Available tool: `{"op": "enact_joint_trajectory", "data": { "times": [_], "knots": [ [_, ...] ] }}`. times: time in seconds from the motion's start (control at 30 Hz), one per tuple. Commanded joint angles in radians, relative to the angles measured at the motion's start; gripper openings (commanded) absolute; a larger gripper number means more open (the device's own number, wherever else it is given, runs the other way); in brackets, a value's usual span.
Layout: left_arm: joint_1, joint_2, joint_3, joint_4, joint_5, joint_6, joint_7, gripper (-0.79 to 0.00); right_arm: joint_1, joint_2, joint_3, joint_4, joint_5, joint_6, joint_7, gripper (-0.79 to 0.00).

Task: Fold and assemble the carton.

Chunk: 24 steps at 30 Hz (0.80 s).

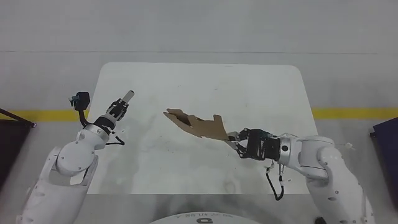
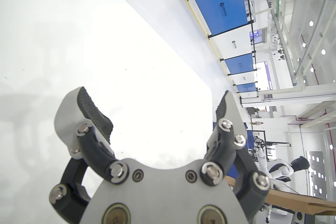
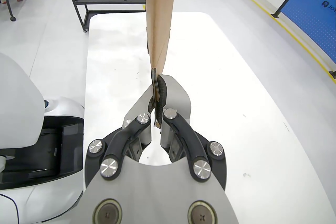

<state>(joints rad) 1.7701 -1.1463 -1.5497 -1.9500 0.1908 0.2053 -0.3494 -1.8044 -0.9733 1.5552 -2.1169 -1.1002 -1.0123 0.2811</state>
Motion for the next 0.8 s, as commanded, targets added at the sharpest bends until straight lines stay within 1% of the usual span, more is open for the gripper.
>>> {"op": "enact_joint_trajectory", "data": {
  "times": [0.0,0.23,0.4,0.67,0.73,0.77],
  "knots": [
    [0.0,0.0,0.0,0.0,0.0,0.0,0.0,0.0,0.001,0.009,-0.007,-0.001,-0.018,0.0,-0.018,-0.785],
    [0.0,0.0,0.0,0.0,0.0,0.0,0.0,0.0,0.01,0.044,-0.04,0.002,-0.074,0.0,-0.083,-0.785],
    [0.0,0.0,0.0,0.0,0.0,0.0,0.0,0.0,0.014,0.068,-0.065,0.002,-0.118,0.0,-0.1,-0.785],
    [-0.002,0.0,0.001,-0.002,-0.004,-0.002,0.001,0.0,0.013,0.07,-0.065,0.009,-0.117,0.0,-0.1,-0.785],
    [-0.012,-0.001,0.008,-0.005,-0.004,-0.017,-0.001,0.0,0.013,0.07,-0.065,0.009,-0.117,0.0,-0.1,-0.785],
    [-0.018,0.0,0.014,-0.011,0.009,-0.028,-0.013,0.0,0.01,0.069,-0.071,0.019,-0.103,0.02,-0.112,-0.785]
  ]
}}
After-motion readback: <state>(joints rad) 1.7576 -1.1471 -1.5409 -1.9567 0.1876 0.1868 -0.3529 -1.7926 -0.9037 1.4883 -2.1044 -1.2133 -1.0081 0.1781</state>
